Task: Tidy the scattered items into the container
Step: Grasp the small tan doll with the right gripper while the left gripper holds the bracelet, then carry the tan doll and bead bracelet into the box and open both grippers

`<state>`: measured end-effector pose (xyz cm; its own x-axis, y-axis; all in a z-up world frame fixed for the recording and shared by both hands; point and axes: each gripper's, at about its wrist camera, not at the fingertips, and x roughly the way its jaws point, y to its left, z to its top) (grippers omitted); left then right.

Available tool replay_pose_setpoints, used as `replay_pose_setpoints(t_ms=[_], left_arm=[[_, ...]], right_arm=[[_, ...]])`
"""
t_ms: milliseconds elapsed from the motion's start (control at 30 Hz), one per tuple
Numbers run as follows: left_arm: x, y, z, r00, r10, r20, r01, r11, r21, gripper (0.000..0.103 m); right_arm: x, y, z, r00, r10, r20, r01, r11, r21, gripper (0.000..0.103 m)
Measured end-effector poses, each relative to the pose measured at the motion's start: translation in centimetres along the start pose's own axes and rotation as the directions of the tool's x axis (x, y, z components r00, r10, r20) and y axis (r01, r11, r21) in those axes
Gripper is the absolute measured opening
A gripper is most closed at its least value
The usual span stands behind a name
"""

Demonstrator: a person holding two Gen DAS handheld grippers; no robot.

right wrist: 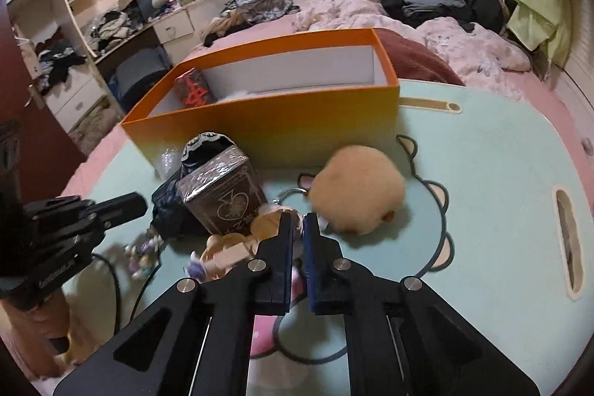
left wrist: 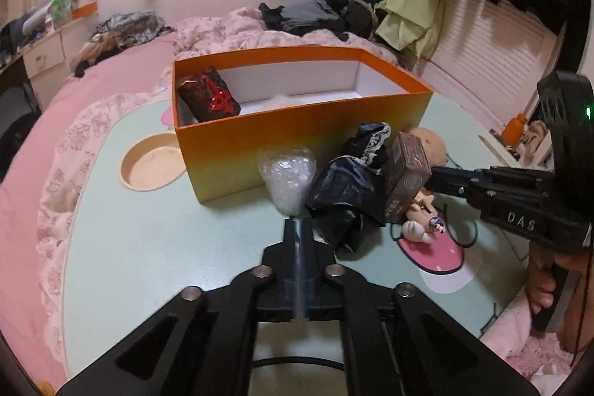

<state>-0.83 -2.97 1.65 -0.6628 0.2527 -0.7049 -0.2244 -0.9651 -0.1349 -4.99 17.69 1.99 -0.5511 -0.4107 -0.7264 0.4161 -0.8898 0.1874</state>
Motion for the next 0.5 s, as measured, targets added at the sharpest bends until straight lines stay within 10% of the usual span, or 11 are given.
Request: replay_pose_setpoints(t_ms=[67,333,400,433,500], left_arm=[[0.2,-0.5,-0.2,1.000,0.014,-0.014,-0.014,1.000,0.011,0.038],[0.9,-1.6,-1.7,0.993,0.093,-0.067,-0.090,0.994,0.056,0.062],[0.6,-1.9,-2.2,0.993,0.104,-0.048,-0.101,0.993,0.057,0.049],[0.4,-1.9,-2.3,0.995,0.098,-0.036,-0.096,0.994,0.060,0.021],[0.2,-1.9,-2.3,0.996,0.082,-0.034,-0.080,0.995,0.060,0.019]], right_arm=[[-0.6,0.2,-0.4,1.000,-0.003,0.018,0.003,1.000,-0.018,0.006],[-4.4,0.1,-0.3,0.991,0.061,0.121,-0.063,0.998,0.016,0.005],[-5.4,0.0,-0.2,0.987,0.069,0.146,-0.073,0.997,0.023,0.005],[-5.8,-0.1,0.0,0.985,0.072,0.156,-0.077,0.997,0.027,0.005],[-6.2,-0.2,0.3,0.983,0.073,0.169,-0.079,0.996,0.032,0.005]])
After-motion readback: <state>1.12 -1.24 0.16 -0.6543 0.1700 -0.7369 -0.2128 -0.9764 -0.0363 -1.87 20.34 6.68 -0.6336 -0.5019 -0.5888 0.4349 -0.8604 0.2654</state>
